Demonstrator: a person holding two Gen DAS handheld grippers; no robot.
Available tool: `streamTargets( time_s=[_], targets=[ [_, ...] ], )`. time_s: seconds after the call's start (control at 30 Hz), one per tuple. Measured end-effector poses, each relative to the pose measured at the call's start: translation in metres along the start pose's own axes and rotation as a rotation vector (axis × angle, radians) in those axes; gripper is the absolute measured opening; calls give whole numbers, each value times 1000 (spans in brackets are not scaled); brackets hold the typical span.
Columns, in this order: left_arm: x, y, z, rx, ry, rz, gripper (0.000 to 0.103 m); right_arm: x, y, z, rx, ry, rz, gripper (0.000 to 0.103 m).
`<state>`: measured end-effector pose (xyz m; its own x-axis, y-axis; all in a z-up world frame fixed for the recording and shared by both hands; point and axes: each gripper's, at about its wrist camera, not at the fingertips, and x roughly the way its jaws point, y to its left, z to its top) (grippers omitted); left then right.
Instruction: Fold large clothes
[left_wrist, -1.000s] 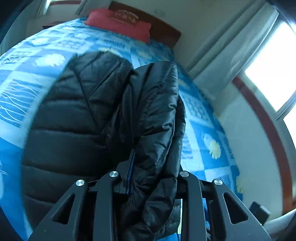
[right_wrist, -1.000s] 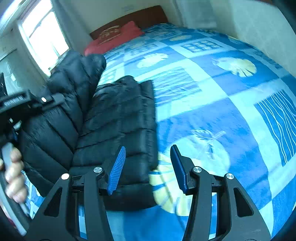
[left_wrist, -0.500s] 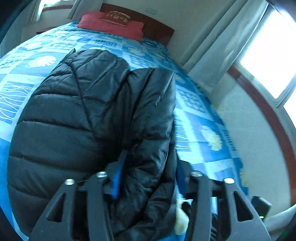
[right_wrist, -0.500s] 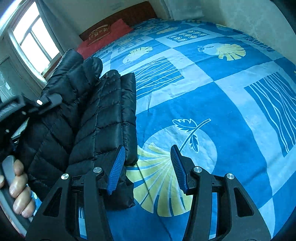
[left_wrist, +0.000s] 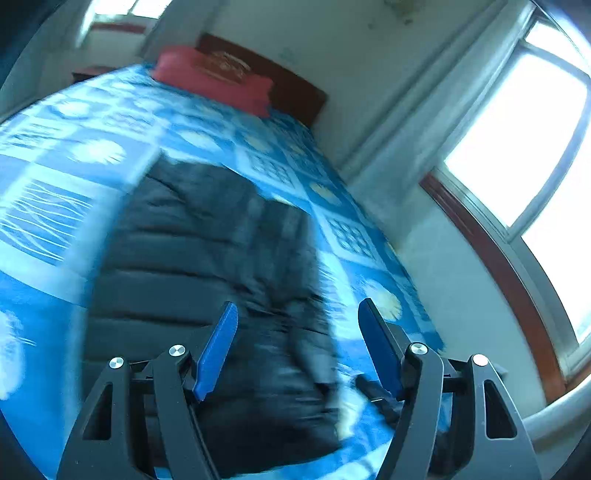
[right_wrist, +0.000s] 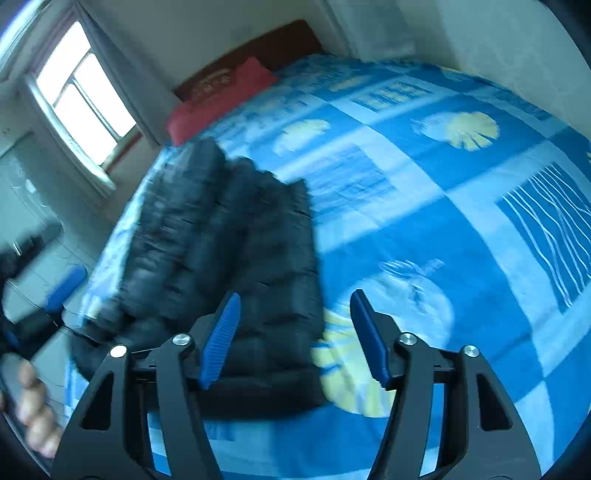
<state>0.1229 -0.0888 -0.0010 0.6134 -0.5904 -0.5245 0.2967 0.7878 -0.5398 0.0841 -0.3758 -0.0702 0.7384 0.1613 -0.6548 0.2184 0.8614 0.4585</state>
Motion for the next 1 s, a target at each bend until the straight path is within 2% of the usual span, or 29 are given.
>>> streamTargets(
  time_s=[0.17, 0.23, 0.33, 0.37, 0.4, 0.43, 0.5, 0.63, 0.73, 0.8, 0.87, 1.0],
  targets=[
    [-29, 68, 2, -67, -81, 133, 67, 12, 49, 9, -26, 24, 94, 73],
    [-36, 93, 1, -113, -82, 150, 67, 21, 64, 9, -40, 53, 98, 79],
    [-36, 115, -6, -163, -73, 162, 67, 39, 82, 3, -80, 102, 63, 79],
    [-34, 119, -9, -173, -65, 160, 67, 40, 83, 2, -89, 99, 54, 75],
    [-34, 122, -11, -179, -58, 154, 67, 41, 83, 3, -105, 97, 27, 43],
    [-33, 125, -14, -187, -50, 138, 67, 40, 81, 4, -113, 94, 17, 31],
    [-32, 126, -17, -192, -32, 101, 67, 38, 67, 9, -87, 84, 9, 23],
    [-14, 115, -27, -162, 19, 31, 67, 44, 25, 12, -50, 73, -78, 17],
    [11, 108, -36, -136, 65, 23, 67, 58, -1, 6, 3, 109, -77, 17],
    [29, 106, -44, -124, 102, 40, 67, 68, -14, 1, 15, 126, -64, 17],
    [45, 101, -49, -72, 121, 97, 67, 76, -20, -3, 11, 132, -58, 17],
    [69, 102, -50, -39, 140, 128, 67, 90, -32, -6, 36, 122, -32, 16]
  ],
)
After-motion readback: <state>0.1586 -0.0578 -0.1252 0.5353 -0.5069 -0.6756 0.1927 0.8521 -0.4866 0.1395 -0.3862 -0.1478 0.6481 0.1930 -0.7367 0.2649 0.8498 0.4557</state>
